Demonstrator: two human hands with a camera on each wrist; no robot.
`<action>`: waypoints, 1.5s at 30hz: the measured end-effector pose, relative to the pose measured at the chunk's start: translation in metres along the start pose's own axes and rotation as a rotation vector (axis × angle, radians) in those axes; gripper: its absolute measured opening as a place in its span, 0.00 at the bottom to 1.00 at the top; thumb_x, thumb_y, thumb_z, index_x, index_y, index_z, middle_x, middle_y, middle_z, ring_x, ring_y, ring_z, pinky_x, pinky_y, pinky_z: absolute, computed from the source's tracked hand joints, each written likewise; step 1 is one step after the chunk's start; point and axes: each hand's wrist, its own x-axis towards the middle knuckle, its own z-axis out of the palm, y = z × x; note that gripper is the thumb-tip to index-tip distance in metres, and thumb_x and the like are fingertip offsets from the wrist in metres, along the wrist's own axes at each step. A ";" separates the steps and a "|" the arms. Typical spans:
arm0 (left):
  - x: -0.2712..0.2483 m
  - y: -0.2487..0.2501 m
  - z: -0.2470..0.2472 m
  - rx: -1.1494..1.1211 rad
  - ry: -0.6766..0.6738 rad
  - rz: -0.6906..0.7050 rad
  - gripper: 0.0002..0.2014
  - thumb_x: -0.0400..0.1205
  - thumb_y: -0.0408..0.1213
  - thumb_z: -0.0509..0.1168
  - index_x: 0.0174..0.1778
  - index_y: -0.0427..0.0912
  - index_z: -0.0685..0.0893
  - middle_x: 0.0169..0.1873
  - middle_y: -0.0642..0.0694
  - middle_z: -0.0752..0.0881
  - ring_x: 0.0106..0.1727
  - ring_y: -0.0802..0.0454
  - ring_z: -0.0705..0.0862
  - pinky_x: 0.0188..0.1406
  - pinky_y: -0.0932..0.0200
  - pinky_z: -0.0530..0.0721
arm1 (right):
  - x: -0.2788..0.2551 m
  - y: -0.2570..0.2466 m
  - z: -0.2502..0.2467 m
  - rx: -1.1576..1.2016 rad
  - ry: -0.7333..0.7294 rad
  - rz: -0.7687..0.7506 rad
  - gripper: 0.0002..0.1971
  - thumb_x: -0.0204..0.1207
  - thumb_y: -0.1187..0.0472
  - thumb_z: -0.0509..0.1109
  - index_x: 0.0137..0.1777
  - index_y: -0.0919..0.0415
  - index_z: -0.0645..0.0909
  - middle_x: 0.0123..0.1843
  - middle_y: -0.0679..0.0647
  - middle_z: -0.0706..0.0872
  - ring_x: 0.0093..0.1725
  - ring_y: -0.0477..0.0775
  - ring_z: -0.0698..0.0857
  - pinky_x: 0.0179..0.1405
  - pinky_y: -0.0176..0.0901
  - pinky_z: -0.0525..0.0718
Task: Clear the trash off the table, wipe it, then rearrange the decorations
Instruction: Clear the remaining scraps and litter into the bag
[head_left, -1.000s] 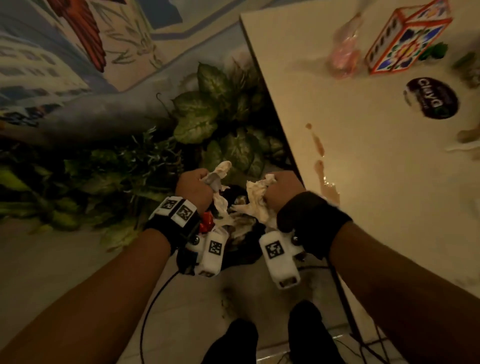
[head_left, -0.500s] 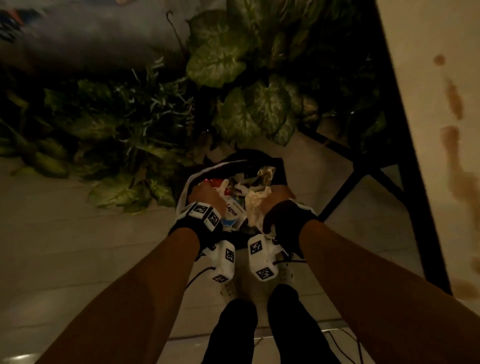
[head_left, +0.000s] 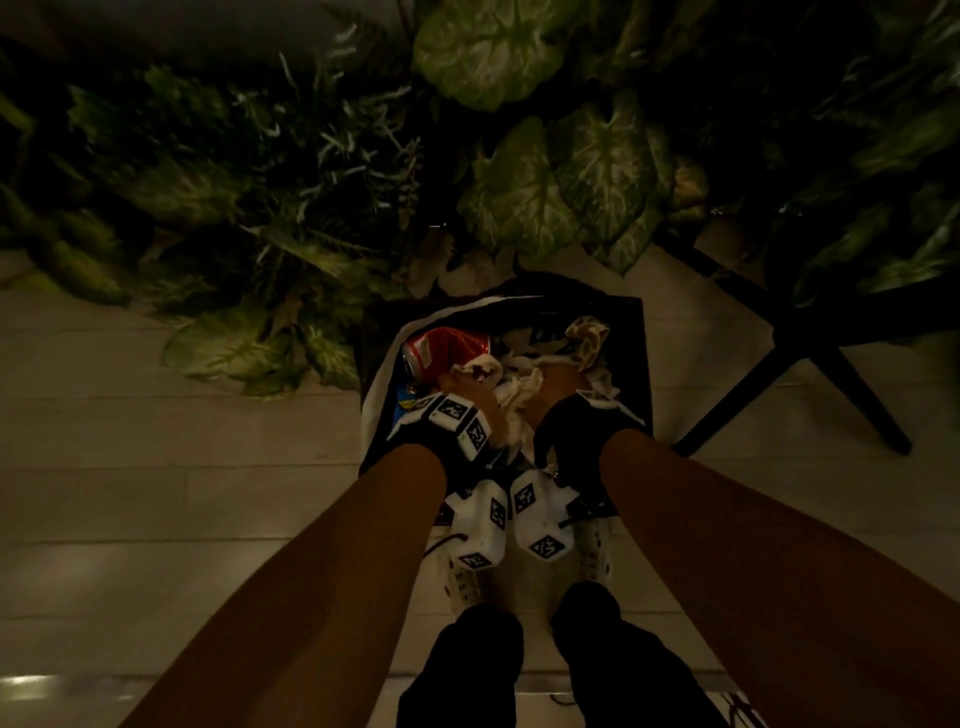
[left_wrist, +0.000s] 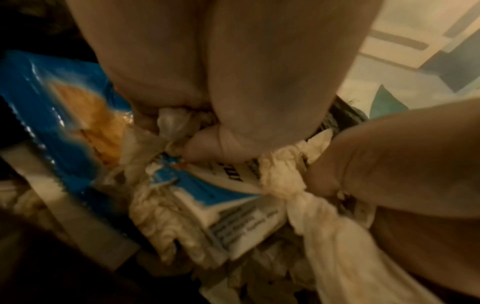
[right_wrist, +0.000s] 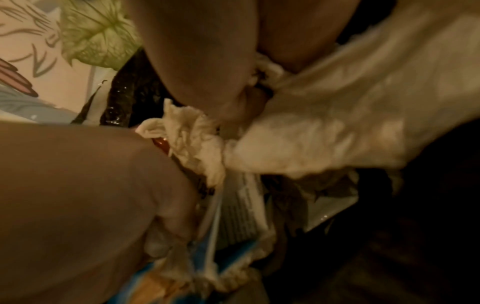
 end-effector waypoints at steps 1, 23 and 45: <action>-0.001 -0.003 -0.003 0.005 -0.033 0.006 0.37 0.87 0.50 0.54 0.82 0.34 0.41 0.81 0.31 0.49 0.81 0.31 0.52 0.79 0.35 0.55 | -0.004 -0.004 -0.002 0.035 0.015 0.019 0.27 0.84 0.57 0.58 0.80 0.62 0.57 0.82 0.60 0.58 0.81 0.63 0.60 0.80 0.53 0.58; -0.183 0.010 -0.124 -0.307 0.255 0.212 0.15 0.80 0.29 0.60 0.61 0.41 0.82 0.63 0.41 0.81 0.62 0.41 0.81 0.59 0.53 0.82 | -0.268 -0.043 -0.059 0.620 0.258 -0.161 0.06 0.76 0.69 0.66 0.45 0.59 0.82 0.51 0.60 0.85 0.53 0.62 0.85 0.53 0.52 0.84; -0.325 0.323 -0.181 -0.314 0.398 0.769 0.14 0.72 0.23 0.66 0.40 0.50 0.85 0.43 0.49 0.89 0.42 0.46 0.86 0.49 0.50 0.86 | -0.526 0.269 -0.310 0.409 0.771 -0.046 0.04 0.76 0.67 0.69 0.48 0.62 0.84 0.49 0.61 0.88 0.43 0.58 0.88 0.41 0.49 0.86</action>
